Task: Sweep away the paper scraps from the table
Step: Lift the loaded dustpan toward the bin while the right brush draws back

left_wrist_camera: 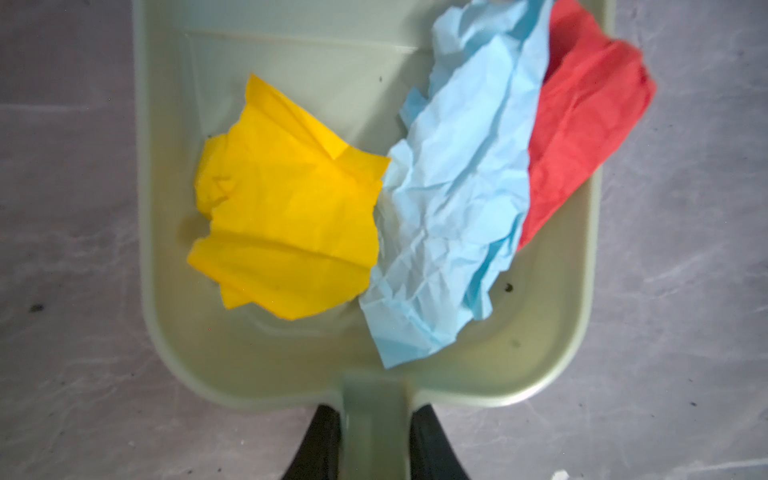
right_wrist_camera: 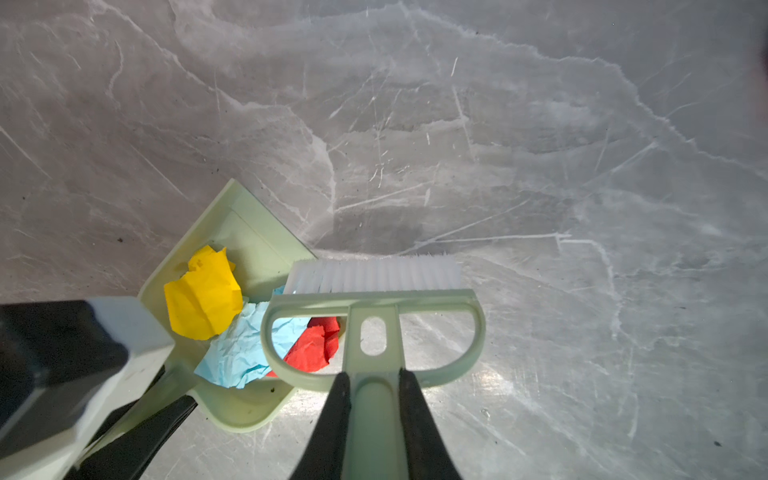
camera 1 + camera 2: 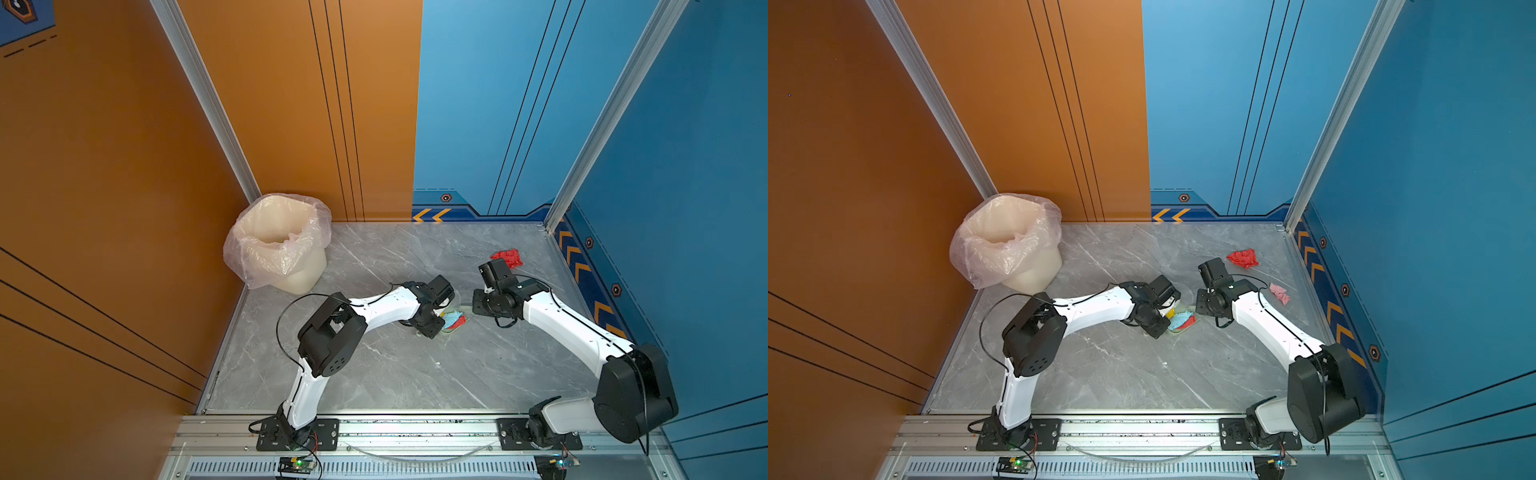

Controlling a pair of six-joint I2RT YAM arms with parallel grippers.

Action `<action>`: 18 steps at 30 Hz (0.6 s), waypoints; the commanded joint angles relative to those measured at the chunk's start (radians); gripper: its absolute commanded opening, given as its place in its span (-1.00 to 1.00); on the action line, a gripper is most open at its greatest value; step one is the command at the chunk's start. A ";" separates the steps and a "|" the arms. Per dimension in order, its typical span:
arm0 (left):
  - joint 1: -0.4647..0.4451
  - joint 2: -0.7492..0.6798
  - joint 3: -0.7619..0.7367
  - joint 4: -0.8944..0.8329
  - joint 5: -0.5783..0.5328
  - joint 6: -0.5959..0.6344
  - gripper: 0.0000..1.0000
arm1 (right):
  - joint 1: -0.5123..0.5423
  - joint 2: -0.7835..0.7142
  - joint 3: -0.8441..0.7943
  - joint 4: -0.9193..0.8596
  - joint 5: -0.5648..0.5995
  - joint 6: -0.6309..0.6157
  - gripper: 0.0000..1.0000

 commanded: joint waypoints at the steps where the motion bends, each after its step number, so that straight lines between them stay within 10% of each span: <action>1: -0.012 -0.014 0.022 -0.025 -0.023 -0.011 -1.00 | -0.036 -0.056 0.011 -0.032 0.040 -0.002 -1.00; 18: 0.016 -0.128 0.104 -0.134 -0.087 0.013 -1.00 | -0.223 -0.173 0.012 -0.056 -0.043 -0.004 -1.00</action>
